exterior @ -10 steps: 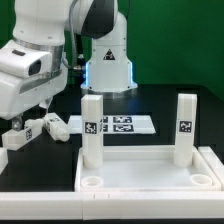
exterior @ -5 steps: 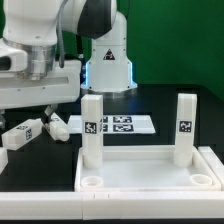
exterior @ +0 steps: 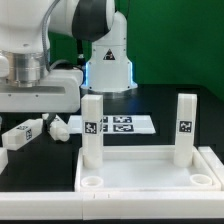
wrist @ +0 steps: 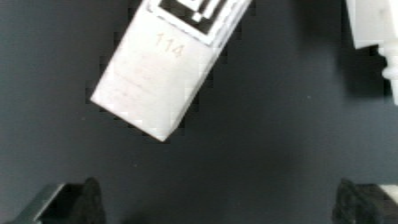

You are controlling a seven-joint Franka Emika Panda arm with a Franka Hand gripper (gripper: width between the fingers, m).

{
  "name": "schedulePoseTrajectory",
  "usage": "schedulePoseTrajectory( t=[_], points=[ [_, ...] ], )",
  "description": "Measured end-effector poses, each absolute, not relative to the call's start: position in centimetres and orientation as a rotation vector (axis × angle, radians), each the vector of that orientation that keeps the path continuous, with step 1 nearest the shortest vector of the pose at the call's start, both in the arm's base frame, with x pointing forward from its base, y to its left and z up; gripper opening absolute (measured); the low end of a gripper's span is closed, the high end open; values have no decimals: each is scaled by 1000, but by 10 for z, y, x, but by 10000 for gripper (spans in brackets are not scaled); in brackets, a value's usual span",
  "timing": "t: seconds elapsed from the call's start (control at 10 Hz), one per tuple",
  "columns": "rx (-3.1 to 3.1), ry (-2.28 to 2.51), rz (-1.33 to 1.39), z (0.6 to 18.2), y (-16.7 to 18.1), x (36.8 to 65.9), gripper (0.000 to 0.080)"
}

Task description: Assemble desk

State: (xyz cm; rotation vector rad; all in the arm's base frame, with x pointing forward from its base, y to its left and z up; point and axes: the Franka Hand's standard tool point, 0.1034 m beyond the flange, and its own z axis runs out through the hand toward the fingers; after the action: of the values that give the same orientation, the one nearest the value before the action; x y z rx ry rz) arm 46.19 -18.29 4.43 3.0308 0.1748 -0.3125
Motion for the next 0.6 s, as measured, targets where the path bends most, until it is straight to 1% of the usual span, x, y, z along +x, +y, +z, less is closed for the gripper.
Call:
schedulePoseTrajectory(
  t=[0.1,0.3,0.4,0.6],
  points=[
    [3075,-37,-401,46,-188,461,649],
    [3068,-282,-507,52,-193,477,649],
    [3051,-340,-507,51,-188,478,649],
    [3059,-306,-545,50,-187,476,649]
  ],
)
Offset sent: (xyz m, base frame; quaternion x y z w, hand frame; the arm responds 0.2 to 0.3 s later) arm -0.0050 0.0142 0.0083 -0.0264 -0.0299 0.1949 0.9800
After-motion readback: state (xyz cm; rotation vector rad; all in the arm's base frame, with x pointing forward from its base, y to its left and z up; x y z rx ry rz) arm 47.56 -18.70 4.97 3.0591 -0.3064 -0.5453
